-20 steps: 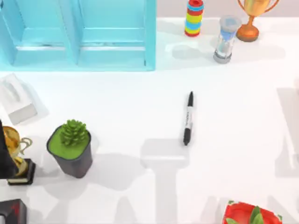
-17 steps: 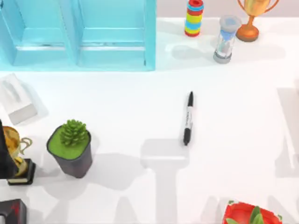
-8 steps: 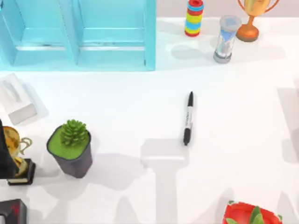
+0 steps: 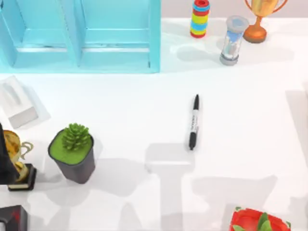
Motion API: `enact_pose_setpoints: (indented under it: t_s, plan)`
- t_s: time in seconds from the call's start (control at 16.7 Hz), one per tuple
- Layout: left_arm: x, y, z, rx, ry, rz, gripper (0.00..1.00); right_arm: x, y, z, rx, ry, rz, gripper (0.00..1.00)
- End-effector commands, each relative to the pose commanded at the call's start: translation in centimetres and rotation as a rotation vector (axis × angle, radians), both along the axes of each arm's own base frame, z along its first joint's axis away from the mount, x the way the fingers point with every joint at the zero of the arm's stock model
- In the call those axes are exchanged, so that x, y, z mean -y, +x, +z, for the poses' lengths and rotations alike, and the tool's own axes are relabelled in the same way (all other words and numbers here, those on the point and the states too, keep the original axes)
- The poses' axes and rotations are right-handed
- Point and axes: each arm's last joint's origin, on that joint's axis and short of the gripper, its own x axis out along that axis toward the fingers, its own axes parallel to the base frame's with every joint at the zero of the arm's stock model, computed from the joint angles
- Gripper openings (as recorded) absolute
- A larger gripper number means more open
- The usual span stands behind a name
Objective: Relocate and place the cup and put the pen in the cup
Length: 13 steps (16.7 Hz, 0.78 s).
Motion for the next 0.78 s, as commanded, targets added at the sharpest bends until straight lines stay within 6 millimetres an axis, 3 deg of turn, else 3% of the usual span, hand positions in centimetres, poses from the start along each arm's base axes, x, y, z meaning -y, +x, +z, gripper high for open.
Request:
enact_pose_setpoints:
  t_s: [0.42, 0.78]
  plan:
    - [0.0, 0.0, 0.0, 0.0, 0.0, 0.0, 1.0, 6.5, 7.3, -0.6, -0.401, 0.104, -0.01, 1.0]
    - [0.0, 0.0, 0.0, 0.0, 0.0, 0.0, 1.0, 10.1, 10.2, -2.6, -0.577, 0.186, -0.004, 1.0]
